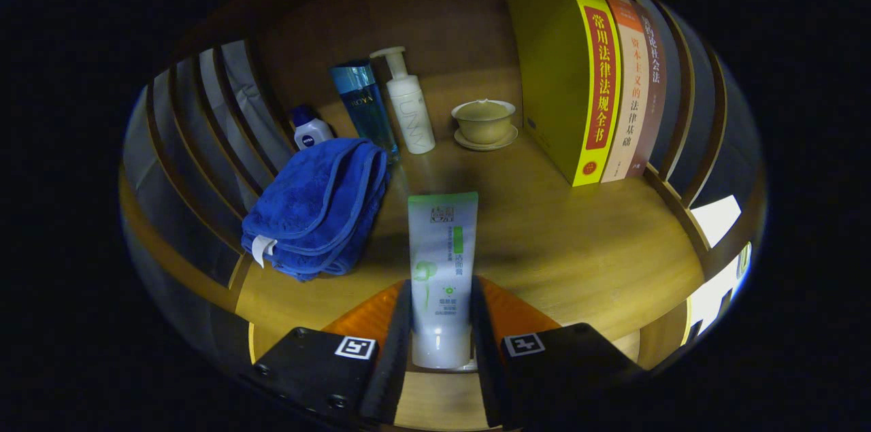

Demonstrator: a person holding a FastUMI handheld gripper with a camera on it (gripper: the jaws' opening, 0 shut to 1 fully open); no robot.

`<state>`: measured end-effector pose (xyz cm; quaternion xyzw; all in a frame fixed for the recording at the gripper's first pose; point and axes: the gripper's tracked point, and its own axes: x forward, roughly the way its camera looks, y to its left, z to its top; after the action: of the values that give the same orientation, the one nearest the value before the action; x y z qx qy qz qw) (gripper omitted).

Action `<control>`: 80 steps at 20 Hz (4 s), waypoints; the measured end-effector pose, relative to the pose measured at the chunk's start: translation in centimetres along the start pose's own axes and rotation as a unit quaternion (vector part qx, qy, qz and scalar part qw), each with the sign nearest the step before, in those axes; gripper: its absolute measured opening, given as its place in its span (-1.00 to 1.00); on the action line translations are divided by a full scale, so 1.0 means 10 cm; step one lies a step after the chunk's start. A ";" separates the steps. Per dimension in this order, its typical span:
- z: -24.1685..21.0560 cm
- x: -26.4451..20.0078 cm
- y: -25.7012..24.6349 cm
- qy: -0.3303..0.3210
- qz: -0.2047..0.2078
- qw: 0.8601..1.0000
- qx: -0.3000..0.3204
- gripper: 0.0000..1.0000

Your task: Pull open the drawer, take out the items inside it, and place them on the countertop above the cabinet.

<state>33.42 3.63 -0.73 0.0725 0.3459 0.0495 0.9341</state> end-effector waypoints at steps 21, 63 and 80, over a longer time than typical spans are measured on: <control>0.14 -0.47 0.14 -0.070 0.019 0.997 -0.015 0.51; -2.24 -1.91 -0.05 -0.205 -0.015 0.977 -0.056 0.98; -2.35 -1.64 -0.16 -0.218 -0.046 0.973 -0.060 0.92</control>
<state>5.74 2.08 -8.10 0.0093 0.1335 0.0107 0.9909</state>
